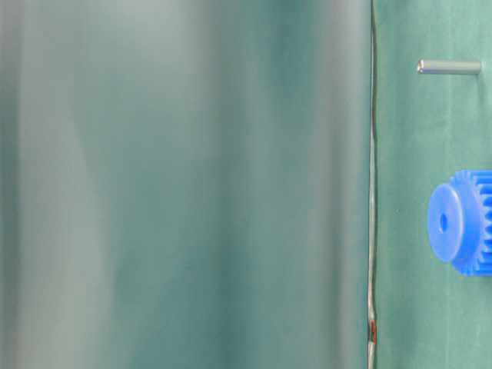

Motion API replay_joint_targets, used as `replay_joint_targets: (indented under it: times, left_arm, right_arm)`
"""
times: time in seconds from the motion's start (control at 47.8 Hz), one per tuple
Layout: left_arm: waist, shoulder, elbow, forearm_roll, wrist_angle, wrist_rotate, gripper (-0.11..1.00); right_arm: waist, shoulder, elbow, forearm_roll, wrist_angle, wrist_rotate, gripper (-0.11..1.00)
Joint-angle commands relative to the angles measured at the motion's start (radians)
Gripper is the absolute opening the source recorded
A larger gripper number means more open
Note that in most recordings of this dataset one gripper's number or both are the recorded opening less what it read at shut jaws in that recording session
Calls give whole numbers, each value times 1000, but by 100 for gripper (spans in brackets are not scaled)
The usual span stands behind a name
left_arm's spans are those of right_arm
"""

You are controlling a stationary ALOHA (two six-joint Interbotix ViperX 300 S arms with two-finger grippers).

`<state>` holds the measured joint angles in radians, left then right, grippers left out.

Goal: Insert the shaft placed at a random location into the center hole of the medium gear at another random location.
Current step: 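Move the open right gripper over the upright silver shaft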

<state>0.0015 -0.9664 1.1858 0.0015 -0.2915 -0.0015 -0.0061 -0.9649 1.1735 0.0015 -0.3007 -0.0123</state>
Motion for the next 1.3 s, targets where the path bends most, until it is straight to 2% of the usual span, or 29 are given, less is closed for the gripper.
replay_joint_targets:
  times: [0.0, 0.335, 0.524, 0.628, 0.796, 0.838, 0.88, 1.005, 1.277]
  left_arm:
    - [-8, -11, -40, 12, 15, 2, 0]
    - [-8, -12, -40, 12, 25, -3, 0]
    - [-8, -9, -38, 12, 26, -5, 0]
    - [-8, -9, -38, 12, 28, -5, 0]
    - [-8, -9, -38, 12, 28, -5, 0]
    - [-8, -9, -37, 12, 28, -5, 0]
    - [-8, -9, -37, 12, 28, -5, 0]
    - [-8, -8, -37, 12, 28, -5, 0]
    - [-6, -5, -37, 12, 28, -6, 0]
  right_arm:
    - [-3, 14, -8, 0, 8, 0, 1]
    - [-57, 77, -8, 0, 44, 3, 1]
    - [-97, 167, 3, 3, 28, 5, 3]
    - [-123, 239, 3, 8, -2, 5, 21]
    - [-181, 400, 6, 6, -115, -5, 73]
    - [-192, 443, 6, 8, -147, -6, 84]
    - [-199, 486, 6, 6, -178, -8, 90]
    - [-216, 627, 0, 6, -276, -12, 82]
    - [-230, 861, -15, 21, -442, -12, 83]
